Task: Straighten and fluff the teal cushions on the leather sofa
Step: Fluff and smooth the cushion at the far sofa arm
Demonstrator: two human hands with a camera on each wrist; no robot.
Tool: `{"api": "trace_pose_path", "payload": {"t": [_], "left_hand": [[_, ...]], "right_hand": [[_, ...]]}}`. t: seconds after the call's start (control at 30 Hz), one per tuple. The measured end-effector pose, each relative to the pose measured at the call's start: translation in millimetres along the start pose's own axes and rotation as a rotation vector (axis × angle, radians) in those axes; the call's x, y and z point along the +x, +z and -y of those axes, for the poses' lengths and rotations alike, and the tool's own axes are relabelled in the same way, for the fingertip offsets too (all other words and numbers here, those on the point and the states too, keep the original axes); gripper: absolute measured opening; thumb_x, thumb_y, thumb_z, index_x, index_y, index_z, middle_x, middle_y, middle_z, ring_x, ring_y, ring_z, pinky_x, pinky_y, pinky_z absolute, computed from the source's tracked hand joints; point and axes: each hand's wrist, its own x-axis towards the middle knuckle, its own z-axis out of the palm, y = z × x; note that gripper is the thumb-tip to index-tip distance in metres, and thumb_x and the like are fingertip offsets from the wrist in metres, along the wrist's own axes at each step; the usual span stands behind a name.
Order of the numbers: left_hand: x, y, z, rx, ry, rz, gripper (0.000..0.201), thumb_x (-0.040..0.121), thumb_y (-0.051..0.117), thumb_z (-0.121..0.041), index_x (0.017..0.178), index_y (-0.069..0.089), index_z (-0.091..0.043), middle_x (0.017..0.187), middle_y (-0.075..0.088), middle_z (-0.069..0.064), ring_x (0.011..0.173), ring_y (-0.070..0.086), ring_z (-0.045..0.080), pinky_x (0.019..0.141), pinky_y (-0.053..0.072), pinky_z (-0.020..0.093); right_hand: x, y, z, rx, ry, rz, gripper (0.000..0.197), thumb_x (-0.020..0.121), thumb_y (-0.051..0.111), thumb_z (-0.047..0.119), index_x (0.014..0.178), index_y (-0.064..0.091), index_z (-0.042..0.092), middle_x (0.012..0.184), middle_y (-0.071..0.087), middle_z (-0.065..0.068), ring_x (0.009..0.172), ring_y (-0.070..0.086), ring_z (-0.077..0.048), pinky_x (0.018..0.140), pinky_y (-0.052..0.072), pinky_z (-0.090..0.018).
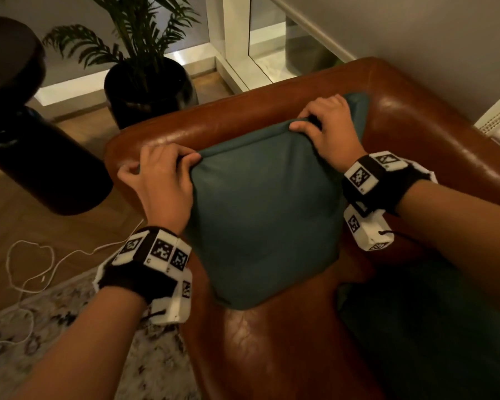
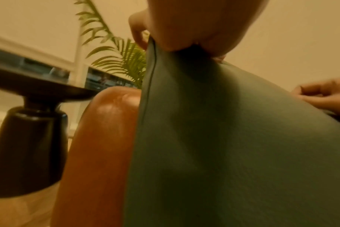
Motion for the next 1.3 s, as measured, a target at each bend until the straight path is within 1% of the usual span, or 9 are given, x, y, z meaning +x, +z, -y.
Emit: {"api": "trace_pose_path", "payload": {"t": [0.17, 0.33, 0.4, 0.5, 0.6, 0.83, 0.97, 1.17, 1.3], "left_hand": [[-7.4, 9.5, -2.7, 0.047, -0.068, -0.059, 0.014, 0.093, 0.048, -0.028, 0.088, 0.060, -0.025, 0.094, 0.064, -0.006, 0.099, 0.046, 0.016, 0.092, 0.024, 0.044], [-10.8, 9.6, 11.2, 0.005, 0.001, -0.048, 0.020, 0.095, 0.046, -0.025, 0.098, 0.066, -0.021, 0.101, 0.062, 0.001, 0.102, 0.045, 0.018, 0.091, 0.022, 0.037], [-11.1, 5.7, 21.2, -0.059, -0.013, -0.070, 0.026, 0.097, 0.044, -0.027, 0.107, 0.064, -0.014, 0.109, 0.060, 0.010, 0.109, 0.045, 0.024, 0.094, 0.027, 0.038], [-18.2, -0.5, 34.9, -0.151, -0.015, -0.099, 0.032, 0.099, 0.043, -0.026, 0.109, 0.063, -0.003, 0.109, 0.057, 0.020, 0.108, 0.048, 0.032, 0.095, 0.034, 0.034], [-18.8, -1.8, 37.9, -0.154, -0.012, -0.066, 0.025, 0.096, 0.052, -0.021, 0.091, 0.061, 0.002, 0.093, 0.057, 0.022, 0.096, 0.044, 0.026, 0.083, 0.030, 0.023], [-5.5, 3.6, 25.9, -0.194, -0.076, -0.094, 0.020, 0.095, 0.049, -0.017, 0.086, 0.052, 0.001, 0.092, 0.053, 0.025, 0.092, 0.039, 0.027, 0.077, 0.029, 0.032], [-16.0, 3.0, 12.5, -0.043, -0.280, -0.103, 0.025, 0.098, 0.043, -0.031, 0.098, 0.055, -0.008, 0.108, 0.054, 0.013, 0.108, 0.042, 0.027, 0.092, 0.029, 0.045], [-28.8, 2.2, -17.3, 0.097, 0.169, 0.051, 0.033, 0.099, 0.042, -0.032, 0.125, 0.055, -0.017, 0.130, 0.055, 0.004, 0.128, 0.044, 0.020, 0.110, 0.015, 0.054], [-40.5, 15.0, -21.7, 0.121, 0.184, 0.199, 0.039, 0.100, 0.039, -0.036, 0.134, 0.051, -0.020, 0.138, 0.052, 0.003, 0.134, 0.039, 0.021, 0.112, 0.010, 0.058]], "right_hand": [[-11.2, 6.0, -4.9, -0.010, -0.015, -0.004, 0.027, 0.092, 0.054, 0.037, 0.086, 0.062, 0.013, 0.086, 0.061, -0.003, 0.095, 0.054, -0.021, 0.115, 0.014, -0.044], [-11.2, -8.3, -28.5, -0.350, 0.094, 0.002, 0.045, 0.092, 0.040, 0.060, 0.099, 0.060, 0.021, 0.111, 0.062, 0.000, 0.126, 0.042, -0.026, 0.110, -0.006, -0.060], [-6.5, -21.3, -47.7, -0.264, 0.080, 0.056, 0.051, 0.094, 0.031, 0.061, 0.106, 0.058, 0.019, 0.115, 0.059, -0.002, 0.123, 0.042, -0.032, 0.112, 0.009, -0.058], [-5.7, -30.4, -63.1, -0.087, -0.016, 0.065, 0.044, 0.100, 0.035, 0.040, 0.117, 0.058, 0.006, 0.121, 0.053, -0.016, 0.117, 0.047, -0.034, 0.104, 0.026, -0.028], [-5.4, -32.7, -65.5, -0.054, 0.046, -0.028, 0.036, 0.095, 0.047, 0.032, 0.107, 0.061, 0.000, 0.109, 0.055, -0.021, 0.106, 0.052, -0.034, 0.094, 0.036, -0.035], [-8.6, -33.3, -62.4, -0.027, 0.221, -0.182, 0.030, 0.094, 0.051, 0.024, 0.089, 0.060, -0.004, 0.093, 0.057, -0.024, 0.087, 0.053, -0.033, 0.073, 0.026, -0.020], [-10.1, -28.4, -47.9, -0.045, 0.299, -0.179, 0.027, 0.095, 0.048, 0.032, 0.101, 0.062, 0.009, 0.109, 0.056, -0.012, 0.106, 0.051, -0.028, 0.086, 0.037, -0.036], [-39.0, -21.4, -0.1, -0.181, 0.117, -0.080, 0.035, 0.098, 0.039, 0.044, 0.125, 0.057, 0.031, 0.136, 0.050, 0.007, 0.136, 0.031, -0.017, 0.110, 0.015, -0.054], [-55.6, -1.8, 3.6, -0.178, 0.161, 0.102, 0.043, 0.100, 0.032, 0.047, 0.139, 0.042, 0.035, 0.151, 0.034, 0.008, 0.146, 0.013, -0.015, 0.111, -0.005, -0.061]]}}
